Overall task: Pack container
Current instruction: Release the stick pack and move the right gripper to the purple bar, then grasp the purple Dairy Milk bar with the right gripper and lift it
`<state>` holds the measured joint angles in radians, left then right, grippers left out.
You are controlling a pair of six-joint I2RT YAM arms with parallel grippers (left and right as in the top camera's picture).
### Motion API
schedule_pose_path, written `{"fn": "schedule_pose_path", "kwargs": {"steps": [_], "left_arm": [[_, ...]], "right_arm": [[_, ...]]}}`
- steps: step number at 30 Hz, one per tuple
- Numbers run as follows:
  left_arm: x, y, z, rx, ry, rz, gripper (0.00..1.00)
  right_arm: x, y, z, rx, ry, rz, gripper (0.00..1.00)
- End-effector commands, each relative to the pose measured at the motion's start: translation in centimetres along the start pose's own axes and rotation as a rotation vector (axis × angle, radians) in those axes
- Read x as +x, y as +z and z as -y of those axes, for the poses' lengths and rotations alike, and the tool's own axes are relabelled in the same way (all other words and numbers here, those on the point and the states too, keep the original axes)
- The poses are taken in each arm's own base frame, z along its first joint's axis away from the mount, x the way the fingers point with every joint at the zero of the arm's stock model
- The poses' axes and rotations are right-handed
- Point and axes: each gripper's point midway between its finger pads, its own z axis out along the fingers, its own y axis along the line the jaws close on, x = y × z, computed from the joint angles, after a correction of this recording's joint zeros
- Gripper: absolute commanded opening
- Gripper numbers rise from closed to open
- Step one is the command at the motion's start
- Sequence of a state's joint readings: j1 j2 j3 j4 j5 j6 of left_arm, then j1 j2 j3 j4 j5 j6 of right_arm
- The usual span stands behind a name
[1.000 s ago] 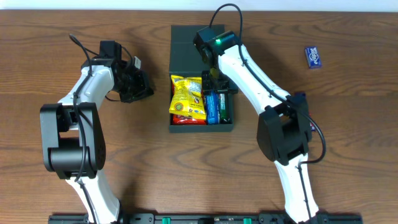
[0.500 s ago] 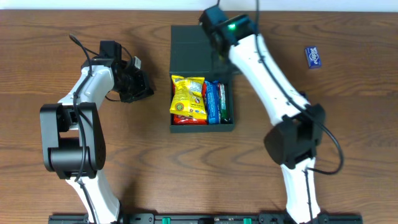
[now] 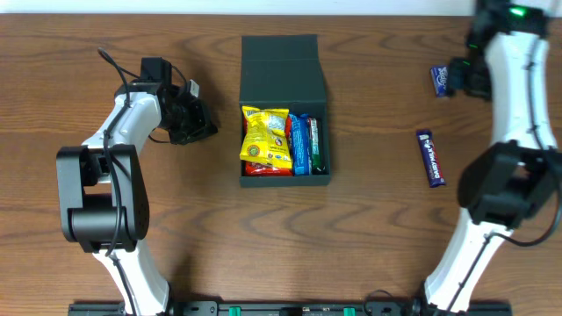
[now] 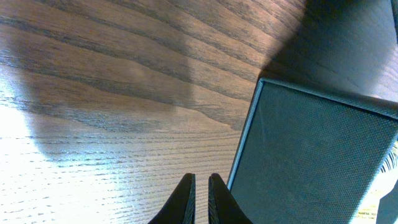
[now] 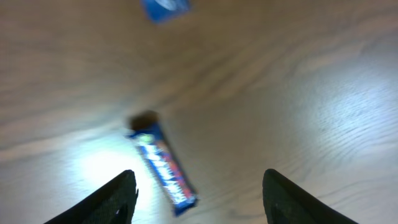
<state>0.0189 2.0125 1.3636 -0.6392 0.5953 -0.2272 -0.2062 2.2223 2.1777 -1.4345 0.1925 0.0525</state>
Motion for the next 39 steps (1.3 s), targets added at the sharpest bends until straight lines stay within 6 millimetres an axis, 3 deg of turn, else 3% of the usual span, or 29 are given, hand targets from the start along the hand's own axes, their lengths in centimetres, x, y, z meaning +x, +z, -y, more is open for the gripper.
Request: {"fn": "schedule_pose_path", "kwargs": {"steps": [1, 4, 12, 17, 28, 35, 39], "left_arm": [[0.5, 0.5, -0.8, -0.011, 0.003, -0.021, 0.11], [0.5, 0.5, -0.8, -0.010, 0.003, -0.021, 0.11], [0.3, 0.6, -0.7, -0.008, 0.009, -0.011, 0.11], [0.1, 0.6, -0.7, -0.006, 0.013, -0.006, 0.11], [0.1, 0.6, -0.7, -0.006, 0.013, -0.006, 0.12], [0.1, 0.6, -0.7, -0.006, 0.013, -0.006, 0.12], [0.1, 0.6, -0.7, -0.006, 0.013, -0.005, 0.12]], "right_arm": [[2.5, 3.1, -1.3, -0.133, -0.100, -0.100, 0.69], [4.0, 5.2, -2.2, -0.138, -0.110, -0.151, 0.70], [6.1, 8.0, -5.8, -0.145, -0.168, -0.193, 0.65], [7.1, 10.2, -5.3, -0.022, -0.140, -0.203, 0.63], [7.9, 11.9, -4.6, 0.038, -0.113, -0.203, 0.54], [9.7, 12.8, -4.8, 0.026, -0.121, -0.251, 0.35], [10.0, 13.0, -5.0, 0.016, -0.121, -0.261, 0.32]]}}
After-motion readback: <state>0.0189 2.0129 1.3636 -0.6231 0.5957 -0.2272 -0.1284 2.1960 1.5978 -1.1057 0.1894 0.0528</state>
